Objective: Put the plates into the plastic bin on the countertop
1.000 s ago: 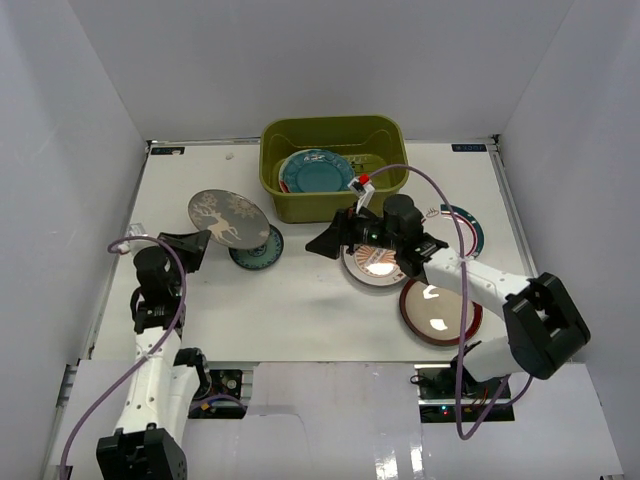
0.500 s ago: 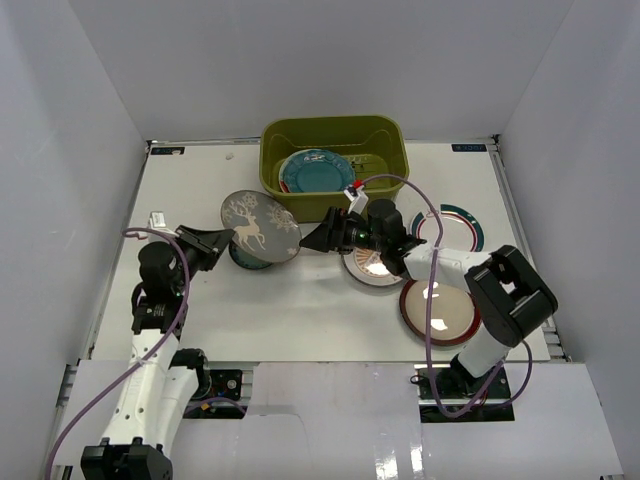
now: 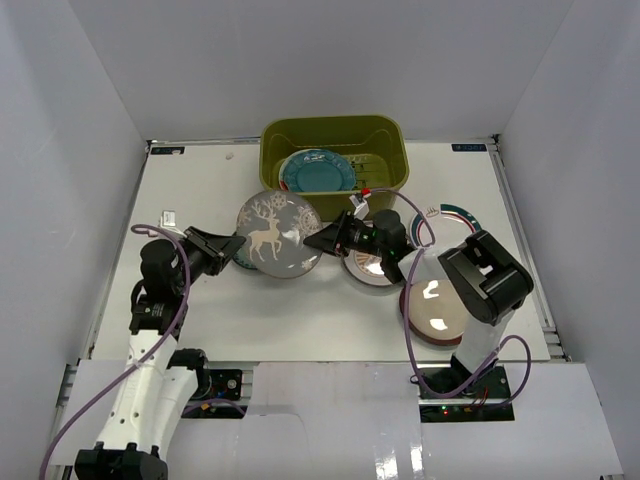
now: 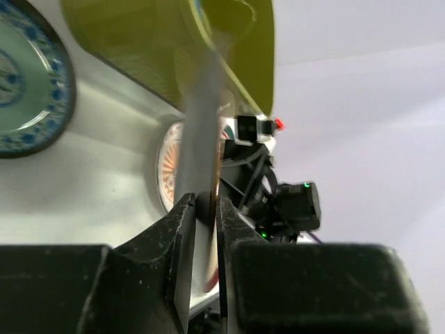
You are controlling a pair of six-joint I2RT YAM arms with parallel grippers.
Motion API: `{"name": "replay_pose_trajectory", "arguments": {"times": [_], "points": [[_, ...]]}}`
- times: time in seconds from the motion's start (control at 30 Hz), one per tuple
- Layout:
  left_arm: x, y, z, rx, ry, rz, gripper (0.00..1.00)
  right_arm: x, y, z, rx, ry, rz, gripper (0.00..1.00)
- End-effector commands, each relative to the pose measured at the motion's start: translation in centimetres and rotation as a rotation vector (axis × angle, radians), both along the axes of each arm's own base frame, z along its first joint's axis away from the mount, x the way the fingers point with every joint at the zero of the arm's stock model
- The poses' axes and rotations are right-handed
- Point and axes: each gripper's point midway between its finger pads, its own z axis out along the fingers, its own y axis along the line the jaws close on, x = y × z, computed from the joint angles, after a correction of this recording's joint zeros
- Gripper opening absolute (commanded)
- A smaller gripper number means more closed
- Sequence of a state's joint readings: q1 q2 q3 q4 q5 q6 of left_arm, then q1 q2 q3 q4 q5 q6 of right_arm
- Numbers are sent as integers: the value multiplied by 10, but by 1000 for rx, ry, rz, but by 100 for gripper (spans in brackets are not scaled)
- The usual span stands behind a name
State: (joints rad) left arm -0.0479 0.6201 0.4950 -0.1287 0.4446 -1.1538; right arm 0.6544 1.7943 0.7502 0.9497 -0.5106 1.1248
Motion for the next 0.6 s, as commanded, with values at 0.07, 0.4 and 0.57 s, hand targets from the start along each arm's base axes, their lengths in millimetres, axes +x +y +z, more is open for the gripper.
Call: {"name": "replay_pose_trajectory", "arguments": {"times": [0.07,0.4,0.57], "points": [[-3,-3,79,144,-221,-65,0,-20,-5,37,116,-80,13,8],[-9,-5,25,297,-155,-170,57,-49,-60,104,11,-368,-122,8],[-21,-20,-12,226,-94,-272,63,-3,-104,179,-50,-569,-299,8]]}}
